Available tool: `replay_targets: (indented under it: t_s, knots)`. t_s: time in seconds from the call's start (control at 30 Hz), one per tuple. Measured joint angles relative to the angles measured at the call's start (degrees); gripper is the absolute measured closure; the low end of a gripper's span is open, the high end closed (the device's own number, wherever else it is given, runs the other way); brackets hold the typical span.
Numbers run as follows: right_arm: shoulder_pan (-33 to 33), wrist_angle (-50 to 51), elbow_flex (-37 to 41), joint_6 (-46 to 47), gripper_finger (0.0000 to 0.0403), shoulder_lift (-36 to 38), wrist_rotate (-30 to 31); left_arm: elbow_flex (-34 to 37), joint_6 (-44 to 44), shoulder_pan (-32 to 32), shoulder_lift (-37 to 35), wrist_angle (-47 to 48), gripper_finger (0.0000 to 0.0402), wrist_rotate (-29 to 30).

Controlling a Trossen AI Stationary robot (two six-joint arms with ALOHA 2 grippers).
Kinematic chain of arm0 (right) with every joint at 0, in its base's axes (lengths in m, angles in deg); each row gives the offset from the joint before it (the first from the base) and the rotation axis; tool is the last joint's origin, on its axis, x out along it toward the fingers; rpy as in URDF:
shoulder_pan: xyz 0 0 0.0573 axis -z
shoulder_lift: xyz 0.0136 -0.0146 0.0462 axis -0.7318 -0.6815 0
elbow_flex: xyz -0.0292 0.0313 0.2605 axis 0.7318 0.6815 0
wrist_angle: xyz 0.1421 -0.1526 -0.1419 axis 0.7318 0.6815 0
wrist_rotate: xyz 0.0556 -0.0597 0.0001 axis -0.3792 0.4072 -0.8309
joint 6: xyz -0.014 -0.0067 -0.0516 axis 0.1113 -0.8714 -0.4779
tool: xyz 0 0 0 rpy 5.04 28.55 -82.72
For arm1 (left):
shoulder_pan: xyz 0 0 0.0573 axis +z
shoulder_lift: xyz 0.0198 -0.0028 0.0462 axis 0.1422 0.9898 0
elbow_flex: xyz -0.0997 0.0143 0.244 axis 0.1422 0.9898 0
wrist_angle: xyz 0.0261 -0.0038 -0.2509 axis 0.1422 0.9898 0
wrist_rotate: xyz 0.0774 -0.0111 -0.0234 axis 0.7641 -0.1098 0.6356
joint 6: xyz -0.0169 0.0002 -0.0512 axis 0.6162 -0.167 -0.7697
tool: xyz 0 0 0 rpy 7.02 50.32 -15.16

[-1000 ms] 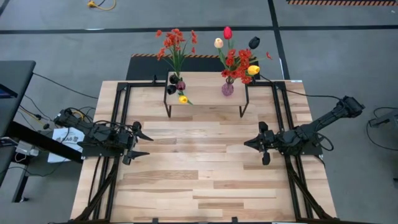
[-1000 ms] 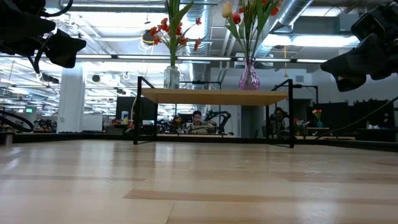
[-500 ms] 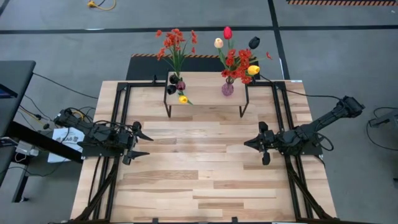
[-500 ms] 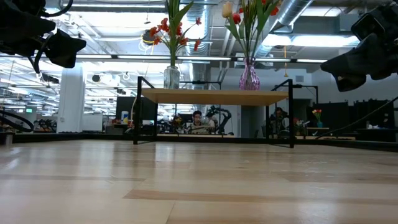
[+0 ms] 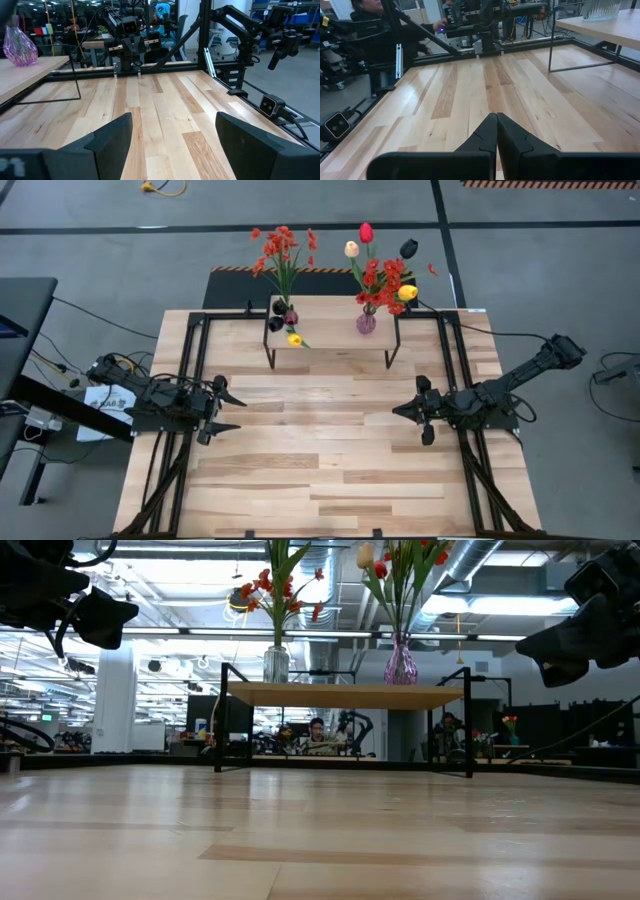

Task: Pick and place flowers into a vace then onto a shelf
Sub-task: Return to Home Position

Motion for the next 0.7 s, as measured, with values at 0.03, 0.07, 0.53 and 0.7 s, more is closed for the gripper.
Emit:
replay_targets:
  t_s: [0.03,0.07,0.53,0.7]
  knots:
    - [0.0,0.0,0.0,0.0,0.0403,0.0,0.0,0.0,0.1,0.0,0.0,0.0,0.0127,0.0]
    - [0.0,0.0,0.0,0.0,0.0403,0.0,0.0,0.0,0.1,0.0,0.0,0.0,0.0127,0.0]
    - [0.0,0.0,0.0,0.0,0.0403,0.0,0.0,0.0,0.0,0.0,0.0,0.0,0.0127,0.0]
    - [0.0,0.0,0.0,0.0,0.0403,0.0,0.0,0.0,-0.4,0.0,0.0,0.0,0.0127,0.0]
